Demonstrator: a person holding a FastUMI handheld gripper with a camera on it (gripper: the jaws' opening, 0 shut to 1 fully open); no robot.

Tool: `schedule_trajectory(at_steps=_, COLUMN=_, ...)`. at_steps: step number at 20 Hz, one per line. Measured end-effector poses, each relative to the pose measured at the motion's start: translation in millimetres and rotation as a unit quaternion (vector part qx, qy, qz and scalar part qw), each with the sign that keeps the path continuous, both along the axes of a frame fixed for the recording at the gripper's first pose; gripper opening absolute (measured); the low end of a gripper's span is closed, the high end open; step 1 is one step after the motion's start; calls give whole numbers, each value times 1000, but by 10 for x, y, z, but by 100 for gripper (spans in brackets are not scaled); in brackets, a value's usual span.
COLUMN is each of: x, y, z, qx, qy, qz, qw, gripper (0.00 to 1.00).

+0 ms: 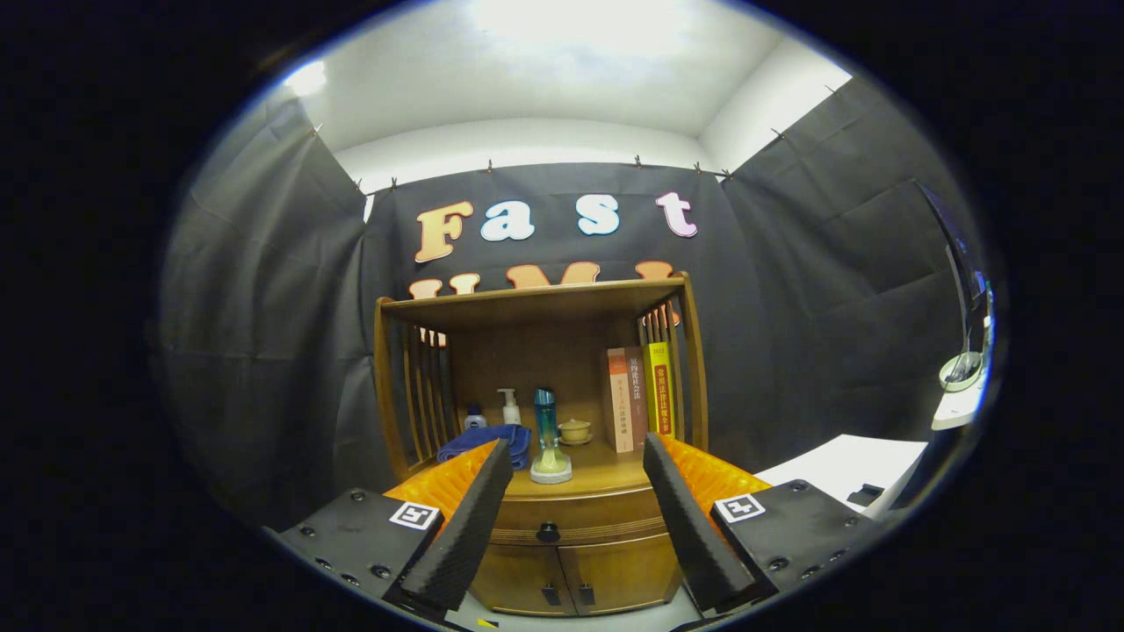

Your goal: Pull open the drawer, take out the items inside it, and place them on the countertop above the cabinet.

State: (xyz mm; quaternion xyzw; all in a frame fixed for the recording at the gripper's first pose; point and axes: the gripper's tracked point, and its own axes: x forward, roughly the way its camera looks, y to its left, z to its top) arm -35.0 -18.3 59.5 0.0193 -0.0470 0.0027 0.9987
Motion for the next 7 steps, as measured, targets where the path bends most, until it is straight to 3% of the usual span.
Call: schedule_trajectory(at_steps=7, x=18, y=200, z=-77, qx=-5, qy=5, qz=12, qw=1000, gripper=98)
